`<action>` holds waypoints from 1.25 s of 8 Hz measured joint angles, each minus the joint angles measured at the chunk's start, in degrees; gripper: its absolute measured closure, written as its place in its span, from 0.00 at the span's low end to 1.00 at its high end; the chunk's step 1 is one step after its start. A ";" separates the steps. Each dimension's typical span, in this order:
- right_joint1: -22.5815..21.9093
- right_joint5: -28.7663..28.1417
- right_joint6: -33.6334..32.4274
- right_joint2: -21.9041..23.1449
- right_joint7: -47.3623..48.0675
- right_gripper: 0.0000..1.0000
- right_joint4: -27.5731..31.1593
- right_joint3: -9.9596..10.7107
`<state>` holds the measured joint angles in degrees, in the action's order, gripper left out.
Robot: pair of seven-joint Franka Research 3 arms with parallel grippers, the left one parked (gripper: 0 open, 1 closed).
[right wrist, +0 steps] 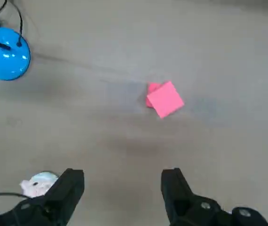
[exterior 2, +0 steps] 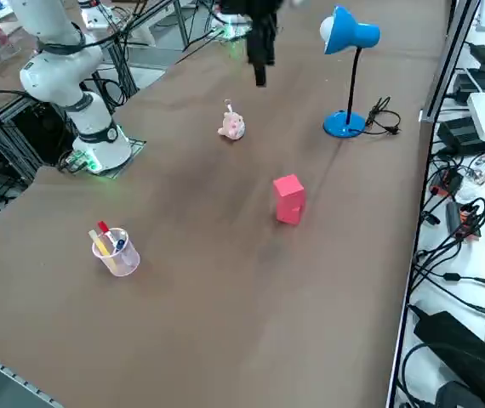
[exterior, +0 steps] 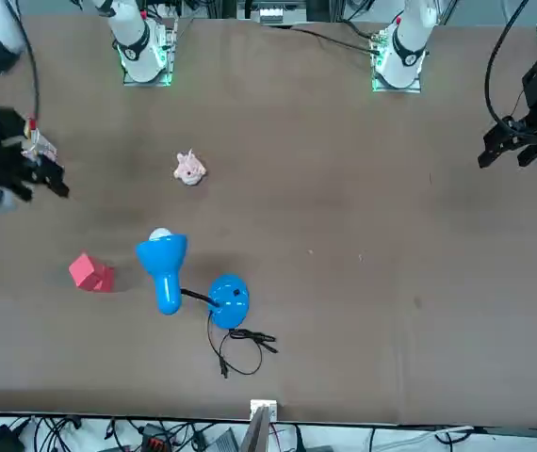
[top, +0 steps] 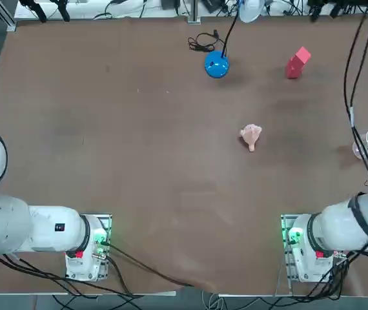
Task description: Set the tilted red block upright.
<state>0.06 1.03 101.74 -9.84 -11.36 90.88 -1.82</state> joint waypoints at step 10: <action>0.79 4.91 11.98 -13.06 -24.47 0.00 -0.03 0.35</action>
<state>0.85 5.94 113.72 -22.90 -35.83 90.85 -1.47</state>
